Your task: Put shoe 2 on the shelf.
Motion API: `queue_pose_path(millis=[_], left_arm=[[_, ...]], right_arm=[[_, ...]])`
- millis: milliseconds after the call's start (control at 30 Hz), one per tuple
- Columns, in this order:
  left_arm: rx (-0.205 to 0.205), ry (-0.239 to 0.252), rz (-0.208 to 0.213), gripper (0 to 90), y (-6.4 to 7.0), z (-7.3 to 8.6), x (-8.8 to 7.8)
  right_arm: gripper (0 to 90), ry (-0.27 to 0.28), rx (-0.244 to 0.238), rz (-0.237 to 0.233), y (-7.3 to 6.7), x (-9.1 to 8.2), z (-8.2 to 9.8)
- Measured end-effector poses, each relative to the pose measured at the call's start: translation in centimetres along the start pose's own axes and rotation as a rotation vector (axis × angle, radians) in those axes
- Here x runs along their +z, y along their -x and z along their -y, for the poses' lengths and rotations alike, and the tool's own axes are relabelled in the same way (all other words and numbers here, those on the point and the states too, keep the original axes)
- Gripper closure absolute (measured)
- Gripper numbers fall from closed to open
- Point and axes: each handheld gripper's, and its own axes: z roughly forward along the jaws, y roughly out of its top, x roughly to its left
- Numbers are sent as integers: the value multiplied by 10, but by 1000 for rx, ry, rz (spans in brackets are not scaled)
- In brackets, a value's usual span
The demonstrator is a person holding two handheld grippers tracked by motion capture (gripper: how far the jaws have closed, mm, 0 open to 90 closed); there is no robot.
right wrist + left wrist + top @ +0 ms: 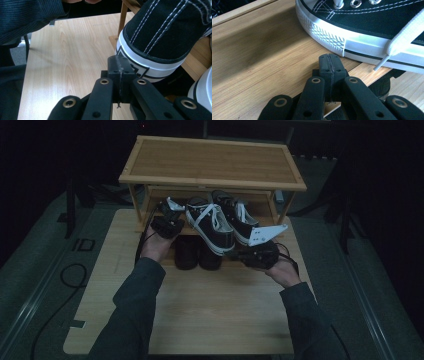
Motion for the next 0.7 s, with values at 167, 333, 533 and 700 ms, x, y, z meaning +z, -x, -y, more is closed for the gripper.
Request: queue_pose_path(millis=[167,333,533,700], left_arm=[[34,3,-32,900,5,0,1],[34,6,-31,900,6,0,1],[17,22,-29,900,7,0,2],[17,28,-34,900,9,0,3]], right_arm=[[900,18,-9,0,-3,7,-1],[900,22,-20,0,-7,13,-6],[900,42,-28,-20,-8,24,-11],[900,50,-20,-47,-5,29,-12]])
